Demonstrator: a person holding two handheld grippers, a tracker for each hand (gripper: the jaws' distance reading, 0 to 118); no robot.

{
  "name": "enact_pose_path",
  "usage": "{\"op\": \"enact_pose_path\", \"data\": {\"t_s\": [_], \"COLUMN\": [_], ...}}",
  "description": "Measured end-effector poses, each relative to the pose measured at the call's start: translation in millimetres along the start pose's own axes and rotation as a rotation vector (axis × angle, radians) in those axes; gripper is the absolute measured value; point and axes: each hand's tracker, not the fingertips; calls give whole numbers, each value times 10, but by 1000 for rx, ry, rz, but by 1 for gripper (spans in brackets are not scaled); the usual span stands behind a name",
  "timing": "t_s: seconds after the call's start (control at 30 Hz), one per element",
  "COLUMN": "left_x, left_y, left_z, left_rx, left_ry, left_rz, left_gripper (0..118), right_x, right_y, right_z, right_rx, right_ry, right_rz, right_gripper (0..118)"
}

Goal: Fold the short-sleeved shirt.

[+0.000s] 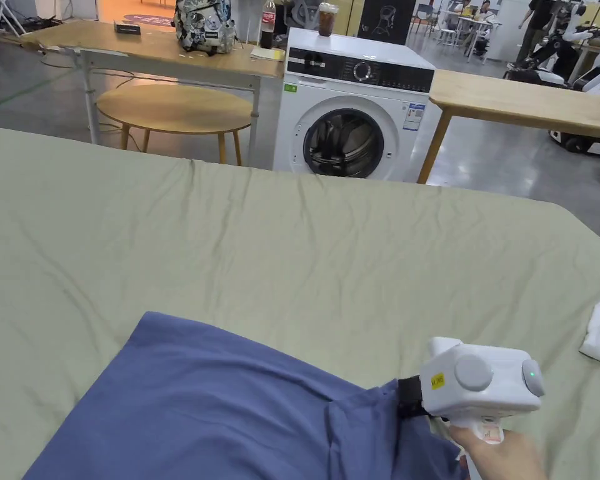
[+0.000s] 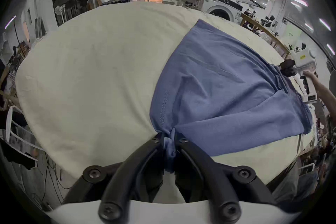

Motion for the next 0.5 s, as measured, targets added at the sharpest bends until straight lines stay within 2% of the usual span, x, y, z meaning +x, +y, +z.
{"op": "enact_pose_path", "data": {"t_s": [0.03, 0.07, 0.1, 0.13, 0.27, 0.3, 0.4, 0.5], "left_x": [4, -152, -166, -175, -269, -308, -333, -314], "left_y": [-9, -10, -8, -5, -14, 20, 225, 582], "left_z": [-1, -56, -60, -50, 121, 227, 651, 1057], "left_rx": [3, 12, 16, 19, 100, 131, 297, 445], "left_ry": [0, -3, -5, -8, -79, -121, -167, -251], "left_rz": [3, 10, 21, 26, 47, 68, 91, 57], "left_gripper": [5, 5, 5, 5, 5, 5, 5, 5], "right_x": [-31, -56, -63, -47, 42, 38, 108, 233], "right_y": [-46, -52, -53, -67, -130, -183, -293, -343], "right_z": [30, 47, 72, 84, 412, 694, 1427, 2185], "right_rx": [18, 9, 12, 31, 149, 207, 378, 543], "right_ry": [13, 16, 19, 2, 16, 50, 73, 90], "right_rz": [15, -15, -21, -18, -23, -22, -2, 6], "right_gripper": [40, 31, 8, 0, 0, 0, 0, 0]}}
